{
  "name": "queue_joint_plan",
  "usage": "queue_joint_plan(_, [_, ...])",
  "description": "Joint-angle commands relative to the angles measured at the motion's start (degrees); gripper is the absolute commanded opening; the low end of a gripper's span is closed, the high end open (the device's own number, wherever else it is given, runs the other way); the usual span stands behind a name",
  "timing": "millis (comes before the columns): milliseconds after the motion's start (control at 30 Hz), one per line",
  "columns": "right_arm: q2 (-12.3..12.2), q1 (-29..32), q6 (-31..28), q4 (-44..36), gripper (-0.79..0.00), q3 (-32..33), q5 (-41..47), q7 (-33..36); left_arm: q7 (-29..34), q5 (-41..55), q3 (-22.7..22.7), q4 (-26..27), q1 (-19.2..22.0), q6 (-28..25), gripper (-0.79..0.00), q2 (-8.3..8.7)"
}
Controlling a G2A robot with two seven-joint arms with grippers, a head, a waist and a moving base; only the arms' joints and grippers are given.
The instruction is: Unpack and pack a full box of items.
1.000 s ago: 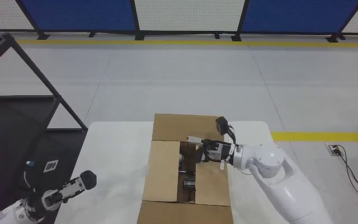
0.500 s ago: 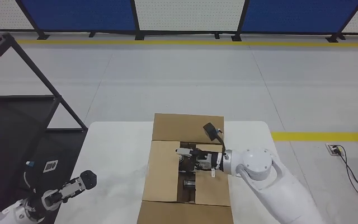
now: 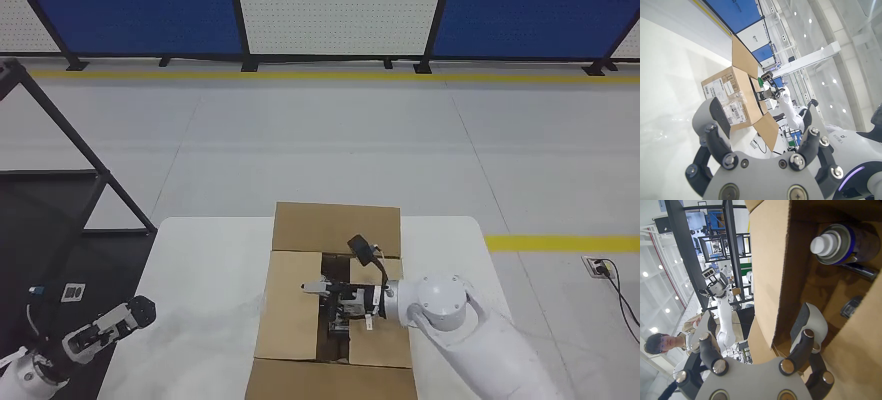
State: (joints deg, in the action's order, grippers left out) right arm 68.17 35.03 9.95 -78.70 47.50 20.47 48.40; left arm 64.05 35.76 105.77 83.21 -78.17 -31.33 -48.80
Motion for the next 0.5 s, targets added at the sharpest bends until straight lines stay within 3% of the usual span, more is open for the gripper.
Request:
queue_joint_plan(0, [0.4,-0.25,-1.35,0.45,0.0,-0.33,0.93,-0.19,-0.06,-0.11,0.03,-0.16,-0.09,-0.15,0.0,-0.01])
queue_joint_plan(467, [3.39,-1.5,-8.93,-1.31,0.0,-2.29,6.66,-3.38,-0.44,1.12,0.98,-0.89,-1.68,-0.96,0.0,-0.15])
